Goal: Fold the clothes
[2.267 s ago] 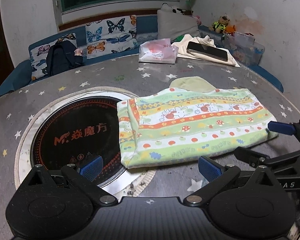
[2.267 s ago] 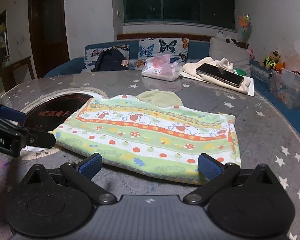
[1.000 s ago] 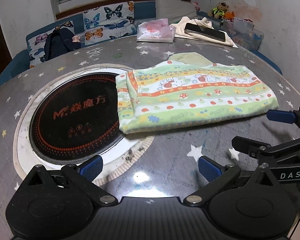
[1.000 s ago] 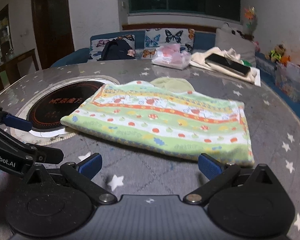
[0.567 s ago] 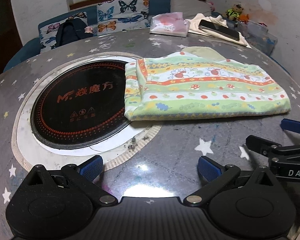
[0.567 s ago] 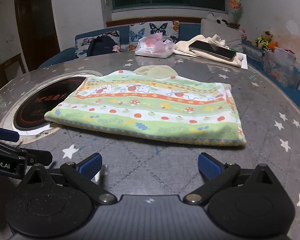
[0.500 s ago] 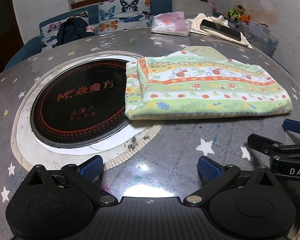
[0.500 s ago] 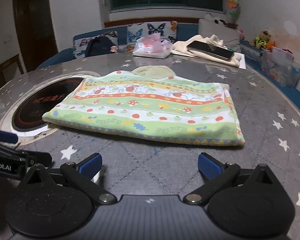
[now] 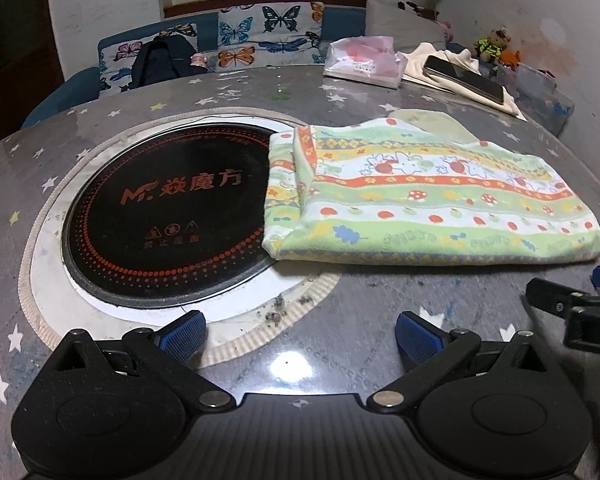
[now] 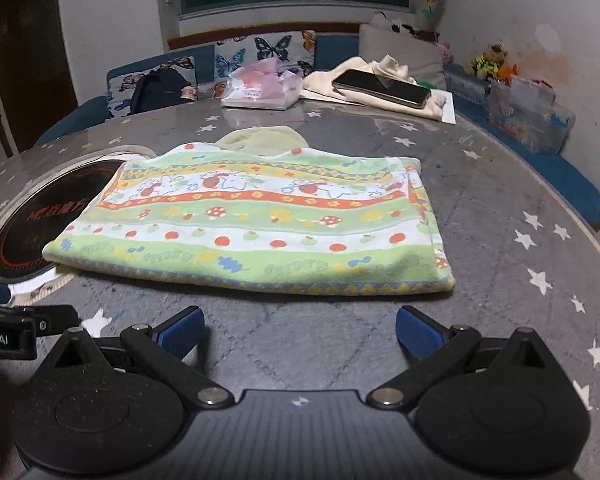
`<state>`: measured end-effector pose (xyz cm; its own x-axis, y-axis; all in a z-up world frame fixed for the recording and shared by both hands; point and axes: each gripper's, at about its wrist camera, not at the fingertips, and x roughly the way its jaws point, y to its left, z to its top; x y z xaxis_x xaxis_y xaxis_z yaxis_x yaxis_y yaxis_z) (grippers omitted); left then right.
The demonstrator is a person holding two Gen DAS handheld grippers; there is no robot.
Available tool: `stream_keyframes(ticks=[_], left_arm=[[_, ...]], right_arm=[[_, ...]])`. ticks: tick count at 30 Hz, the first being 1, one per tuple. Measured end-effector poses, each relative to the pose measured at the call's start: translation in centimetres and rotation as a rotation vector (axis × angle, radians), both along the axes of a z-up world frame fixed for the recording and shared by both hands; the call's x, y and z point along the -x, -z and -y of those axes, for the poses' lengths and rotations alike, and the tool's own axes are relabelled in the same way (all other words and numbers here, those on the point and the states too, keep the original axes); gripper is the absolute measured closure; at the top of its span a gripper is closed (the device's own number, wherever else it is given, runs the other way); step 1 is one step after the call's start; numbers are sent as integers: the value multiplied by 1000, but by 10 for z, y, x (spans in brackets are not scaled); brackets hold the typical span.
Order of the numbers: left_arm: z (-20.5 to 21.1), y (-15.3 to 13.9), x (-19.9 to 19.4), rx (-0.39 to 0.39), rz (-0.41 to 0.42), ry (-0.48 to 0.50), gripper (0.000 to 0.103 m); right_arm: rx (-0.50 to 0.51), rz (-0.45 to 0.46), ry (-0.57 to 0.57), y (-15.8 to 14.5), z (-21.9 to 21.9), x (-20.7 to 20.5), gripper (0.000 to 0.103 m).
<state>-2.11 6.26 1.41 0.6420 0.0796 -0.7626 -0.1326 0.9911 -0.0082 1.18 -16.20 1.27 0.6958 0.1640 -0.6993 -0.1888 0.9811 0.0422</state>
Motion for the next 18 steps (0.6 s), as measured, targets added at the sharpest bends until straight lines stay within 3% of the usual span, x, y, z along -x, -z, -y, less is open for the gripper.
stream_keyframes(ticks=[12, 18], left_arm=[[-4, -2, -3, 17, -6, -6, 0], [2, -10, 6, 12, 17, 10, 0]], right_arm=[[-59, -20, 41, -18, 6, -12, 0], [-56, -16, 37, -13, -2, -1, 0]])
